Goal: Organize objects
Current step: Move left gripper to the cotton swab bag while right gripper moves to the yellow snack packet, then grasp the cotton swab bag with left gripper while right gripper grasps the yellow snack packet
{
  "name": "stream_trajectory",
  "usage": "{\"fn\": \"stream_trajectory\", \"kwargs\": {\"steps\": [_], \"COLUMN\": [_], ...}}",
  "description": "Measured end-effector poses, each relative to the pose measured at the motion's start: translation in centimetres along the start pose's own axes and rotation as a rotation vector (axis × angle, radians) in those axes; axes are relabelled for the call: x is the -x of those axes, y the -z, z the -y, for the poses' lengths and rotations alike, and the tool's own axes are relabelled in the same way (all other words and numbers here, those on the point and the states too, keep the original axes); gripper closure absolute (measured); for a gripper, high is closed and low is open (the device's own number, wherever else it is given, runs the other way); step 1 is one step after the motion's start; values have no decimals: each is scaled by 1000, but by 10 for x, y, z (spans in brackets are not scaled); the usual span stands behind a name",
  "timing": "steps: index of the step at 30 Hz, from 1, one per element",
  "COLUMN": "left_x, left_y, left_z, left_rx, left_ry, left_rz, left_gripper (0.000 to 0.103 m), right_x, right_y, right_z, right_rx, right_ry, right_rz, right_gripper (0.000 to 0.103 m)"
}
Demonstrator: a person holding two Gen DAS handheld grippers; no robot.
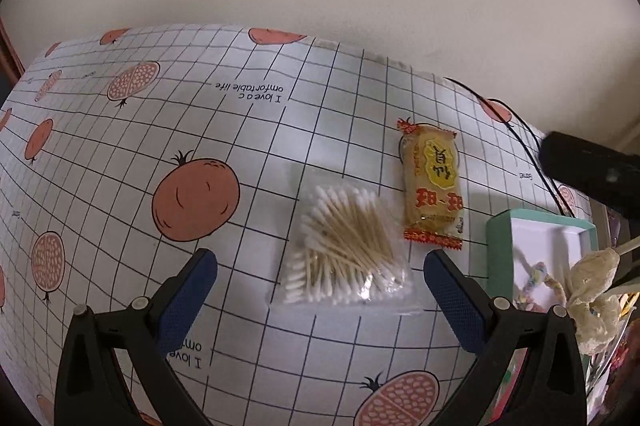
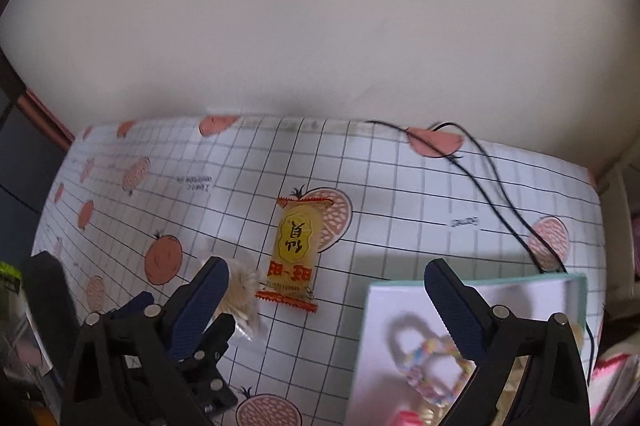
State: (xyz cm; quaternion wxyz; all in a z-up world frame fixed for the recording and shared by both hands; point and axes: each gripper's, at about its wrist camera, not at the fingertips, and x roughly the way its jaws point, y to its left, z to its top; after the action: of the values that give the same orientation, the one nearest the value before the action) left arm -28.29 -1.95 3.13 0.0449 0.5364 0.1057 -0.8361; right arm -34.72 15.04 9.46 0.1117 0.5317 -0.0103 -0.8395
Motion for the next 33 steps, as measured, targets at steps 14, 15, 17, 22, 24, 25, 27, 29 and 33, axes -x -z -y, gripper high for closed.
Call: {"fn": "stream_trajectory", "kwargs": {"steps": [14,15,17,22,24,25,27,29,33], "left_x": [-18,-18,-20,-24,-26,-27,-28,-28,-28], "left_y": [0,0,0,1,1,1,2,3,2], "left_z": [-3,-3,-3,1,3,3,3,4,6], "left_rx": [5,9,10,-1,-3,-3,-2,-1,-12], "left_ry": [24,27,34,37,37,36,36,34,20], "left_rz": [-26,-28,-29,-35,-38,-39,-39,-41,-39], "left_gripper": [0,0,0,8,8,8,9,10,26], "right_x": [-71,-73,-77,-83,-84,-84,-85,-86,-89], "right_y": [-7,-7,-6,-5,-5,-4,-5,-4,-3], "right_z": [-14,-16,-17,-21,-23,-23,-25,-26,-25], "right_rx": [0,5,10,19,25,28,33,37,38], "right_ry": [-30,-31,-27,-29,-29,-30,-36,-37,-37], "right_rz": [-175,-179,-185,-198,-200,-200,-203,-207,-221], "right_gripper": [19,21,22,32,35,36,42,46,57]}}
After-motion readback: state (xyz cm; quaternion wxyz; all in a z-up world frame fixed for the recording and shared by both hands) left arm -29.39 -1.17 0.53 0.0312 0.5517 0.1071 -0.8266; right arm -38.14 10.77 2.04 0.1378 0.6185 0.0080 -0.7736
